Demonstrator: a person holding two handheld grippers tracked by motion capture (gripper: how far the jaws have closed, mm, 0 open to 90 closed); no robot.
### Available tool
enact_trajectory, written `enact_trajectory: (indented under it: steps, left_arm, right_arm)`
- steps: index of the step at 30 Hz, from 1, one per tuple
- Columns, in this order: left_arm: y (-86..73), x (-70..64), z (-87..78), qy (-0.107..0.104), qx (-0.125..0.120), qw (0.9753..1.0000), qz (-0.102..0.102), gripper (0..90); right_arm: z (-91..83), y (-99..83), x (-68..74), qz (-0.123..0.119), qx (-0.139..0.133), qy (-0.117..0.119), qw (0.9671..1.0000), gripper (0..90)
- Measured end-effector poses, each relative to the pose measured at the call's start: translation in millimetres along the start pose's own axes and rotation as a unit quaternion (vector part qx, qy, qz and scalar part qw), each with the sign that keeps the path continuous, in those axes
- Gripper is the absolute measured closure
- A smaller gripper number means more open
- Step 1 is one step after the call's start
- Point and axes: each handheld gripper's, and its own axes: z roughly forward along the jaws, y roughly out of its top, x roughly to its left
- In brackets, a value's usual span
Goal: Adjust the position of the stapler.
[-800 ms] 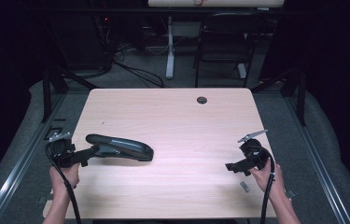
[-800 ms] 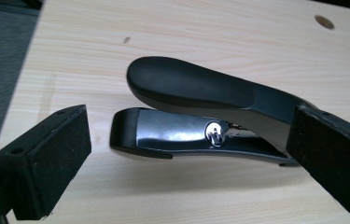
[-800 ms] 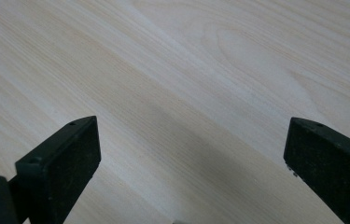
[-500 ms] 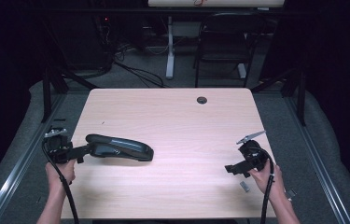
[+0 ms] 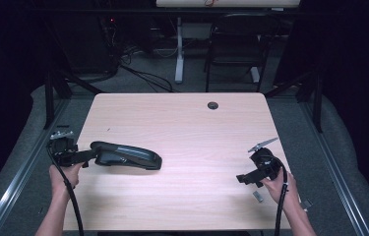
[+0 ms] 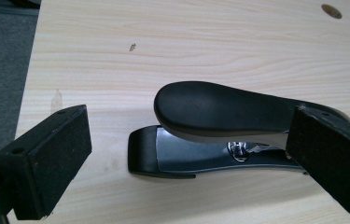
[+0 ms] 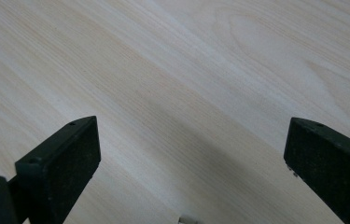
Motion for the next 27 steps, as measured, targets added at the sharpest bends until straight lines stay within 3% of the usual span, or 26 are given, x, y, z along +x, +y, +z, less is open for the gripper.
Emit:
enact_trajectory:
  steps: [5,10,12,14,19,22,24,26,27]
  left_arm:
    - [4.9,0.9,1.2,-0.005,-0.005,1.0000,-0.001,0.5]
    - [13.2,-0.7,4.0,-0.001,-0.008,0.9999,0.013,4.7]
    - [17.6,0.4,6.3,0.019,-0.012,0.9995,0.021,18.8]
    - [20.4,1.7,7.0,0.026,-0.021,0.9992,0.024,34.4]
    - [29.7,1.3,11.5,0.026,-0.021,0.9983,0.047,62.8]
    - [33.2,-2.0,15.3,0.040,-0.016,0.9970,0.065,81.9]
    - [37.2,-4.8,22.7,0.053,-0.002,0.9951,0.083,88.8]
    - [38.2,-5.0,25.6,0.052,0.006,0.9947,0.089,90.0]
    - [39.3,-5.8,30.0,0.051,0.024,0.9939,0.095,90.0]
  right_arm:
    - [0.3,0.4,0.7,-0.003,0.002,0.000,1.0000,3.1]
    - [0.4,0.4,0.9,-0.003,-0.003,0.003,1.0000,3.1]
    - [1.0,0.7,1.7,-0.003,-0.003,0.005,1.0000,3.1]
    - [1.1,0.8,2.1,-0.004,-0.002,0.005,1.0000,3.1]
    - [2.3,0.3,1.8,-0.003,0.004,0.004,1.0000,3.1]
    - [2.0,-0.3,1.8,-0.003,0.004,0.002,1.0000,3.1]
    - [1.5,-0.7,1.3,-0.005,0.006,0.004,1.0000,3.1]
    - [1.7,-1.6,1.2,-0.003,0.006,0.000,1.0000,3.1]
    - [1.7,-2.0,1.0,-0.004,0.009,0.000,1.0000,3.1]
